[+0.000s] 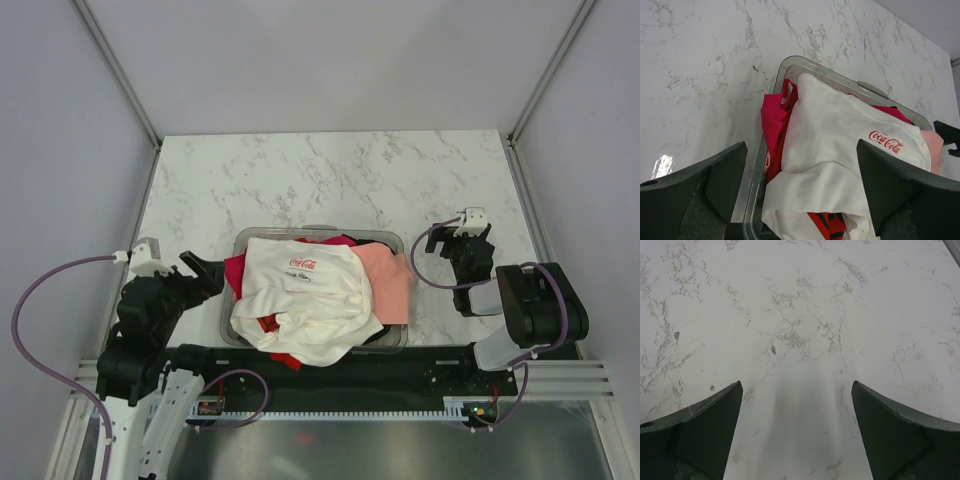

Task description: Fold and stack the t-shirts

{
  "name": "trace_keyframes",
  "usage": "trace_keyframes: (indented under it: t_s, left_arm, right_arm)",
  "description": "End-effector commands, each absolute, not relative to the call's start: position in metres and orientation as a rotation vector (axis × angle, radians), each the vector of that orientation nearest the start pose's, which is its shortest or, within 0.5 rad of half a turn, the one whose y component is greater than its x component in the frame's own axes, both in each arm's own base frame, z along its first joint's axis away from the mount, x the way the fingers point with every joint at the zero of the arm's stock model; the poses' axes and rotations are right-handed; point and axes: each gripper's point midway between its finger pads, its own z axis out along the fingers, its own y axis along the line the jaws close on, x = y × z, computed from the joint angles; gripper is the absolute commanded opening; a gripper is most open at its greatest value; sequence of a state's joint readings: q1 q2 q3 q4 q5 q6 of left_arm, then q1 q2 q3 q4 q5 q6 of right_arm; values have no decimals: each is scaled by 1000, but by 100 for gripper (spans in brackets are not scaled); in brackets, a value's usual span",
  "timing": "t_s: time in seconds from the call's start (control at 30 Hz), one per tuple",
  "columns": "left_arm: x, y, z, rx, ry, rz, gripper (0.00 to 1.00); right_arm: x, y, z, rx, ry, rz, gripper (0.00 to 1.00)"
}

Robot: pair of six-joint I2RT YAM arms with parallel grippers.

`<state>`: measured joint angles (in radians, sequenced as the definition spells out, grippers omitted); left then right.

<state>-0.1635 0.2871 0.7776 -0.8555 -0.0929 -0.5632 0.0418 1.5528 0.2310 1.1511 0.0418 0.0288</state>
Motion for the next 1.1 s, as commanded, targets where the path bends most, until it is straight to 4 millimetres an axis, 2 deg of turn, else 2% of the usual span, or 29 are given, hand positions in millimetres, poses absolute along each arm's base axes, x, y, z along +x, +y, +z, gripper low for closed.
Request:
trace_keyframes:
  t_s: [0.0, 0.53, 0.63, 0.67, 0.7, 0.73, 0.77, 0.8, 0.83, 0.87, 0.93, 0.97, 1.0, 1.03, 1.07]
  left_arm:
    - [177, -43, 248, -422, 1846, -457, 98]
    - [178, -65, 242, -311, 1905, -534, 95]
    - [179, -66, 241, -305, 1914, -535, 95]
    - [179, -67, 241, -307, 1916, -536, 94]
    - [180, -66, 241, -309, 1917, -532, 94]
    - [180, -66, 240, -312, 1920, -529, 94]
    - [182, -66, 238, -315, 1929, -524, 93]
    - [183, -66, 237, -315, 1940, -522, 92]
    - [186, -67, 232, -318, 1970, -512, 91]
    - [188, -67, 229, -322, 1988, -505, 88]
    - [193, -69, 224, -323, 2031, -490, 86]
    - [195, -68, 222, -328, 2043, -479, 84]
    - [196, -67, 221, -340, 2050, -474, 84]
    - [197, -66, 220, -355, 2051, -466, 84]
    - [199, -64, 219, -369, 2052, -456, 84]
  right_arm:
    - [381, 12, 91, 7, 1675, 27, 98]
    - [381, 10, 89, 18, 1684, 18, 98]
    - [380, 3, 96, 80, 1678, -23, 98]
    - [384, -4, 106, 125, 1676, -85, 98]
    - [386, -1, 114, 157, 1704, -85, 98]
    - [374, -5, 105, 206, 1841, -102, 98]
    - [396, -4, 156, 273, 1795, -71, 98]
    - [398, 2, 176, 312, 1821, -21, 98]
    - [385, 9, 175, 381, 1940, 36, 98]
    - [395, 19, 224, 445, 1879, 141, 98]
    - [380, 43, 239, 526, 1968, 354, 98]
    - [377, 56, 246, 467, 1991, 460, 98]
    - [364, 91, 254, 342, 2034, 653, 98]
    - [352, 102, 260, 329, 2052, 691, 98]
    - [338, 124, 268, 279, 2066, 723, 98]
